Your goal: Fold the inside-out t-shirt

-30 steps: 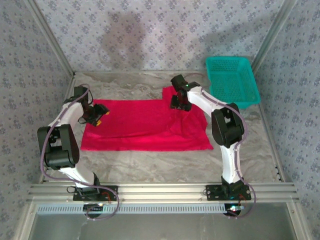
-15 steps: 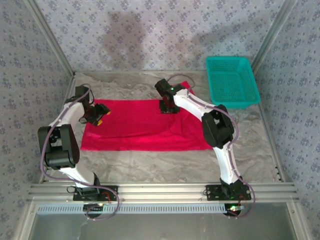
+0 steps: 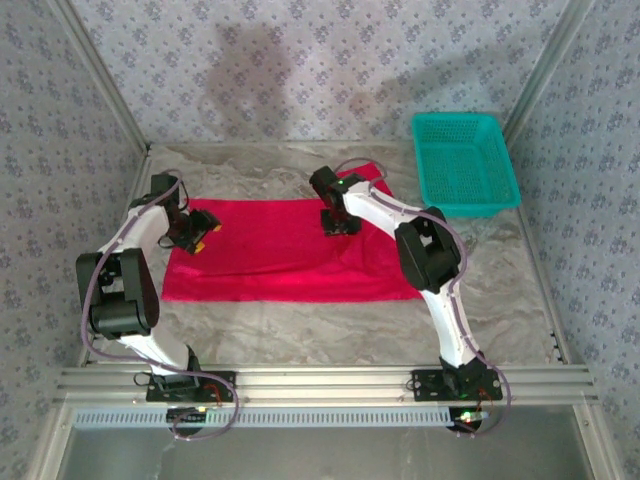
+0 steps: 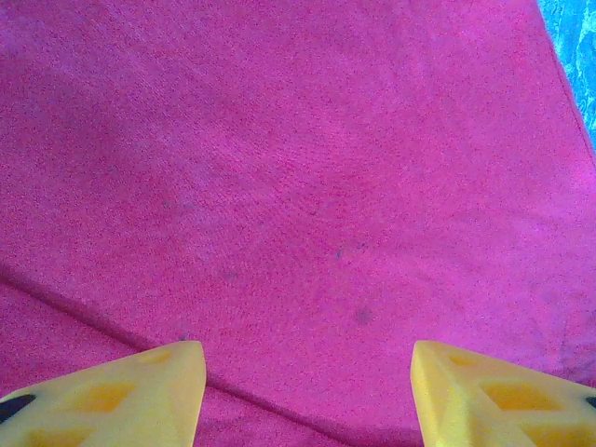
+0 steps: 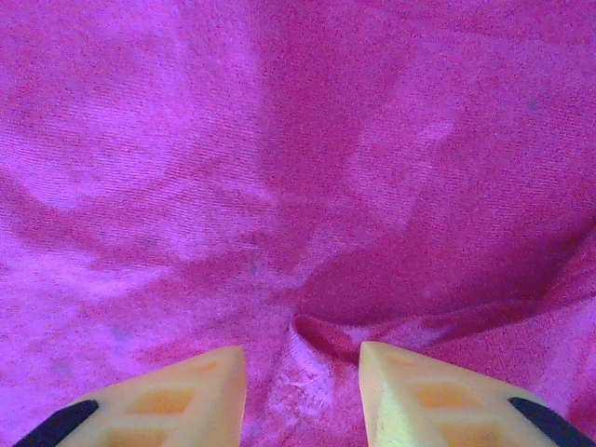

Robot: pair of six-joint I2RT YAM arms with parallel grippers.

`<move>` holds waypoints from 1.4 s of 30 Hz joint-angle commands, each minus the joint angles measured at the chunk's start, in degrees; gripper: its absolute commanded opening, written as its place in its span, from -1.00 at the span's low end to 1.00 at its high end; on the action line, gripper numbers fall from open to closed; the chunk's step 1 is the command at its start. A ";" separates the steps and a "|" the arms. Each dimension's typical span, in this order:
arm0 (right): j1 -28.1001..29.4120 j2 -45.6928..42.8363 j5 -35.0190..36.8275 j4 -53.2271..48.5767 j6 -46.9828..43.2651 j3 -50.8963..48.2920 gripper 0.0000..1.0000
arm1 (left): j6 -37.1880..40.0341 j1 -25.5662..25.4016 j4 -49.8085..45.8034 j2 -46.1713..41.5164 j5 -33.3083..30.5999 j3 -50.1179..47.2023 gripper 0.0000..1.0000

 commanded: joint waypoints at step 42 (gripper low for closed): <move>2.79 1.88 0.25 -7.38 -1.50 13.93 0.00 | 0.99 -0.12 -1.04 -0.46 0.06 -0.30 0.20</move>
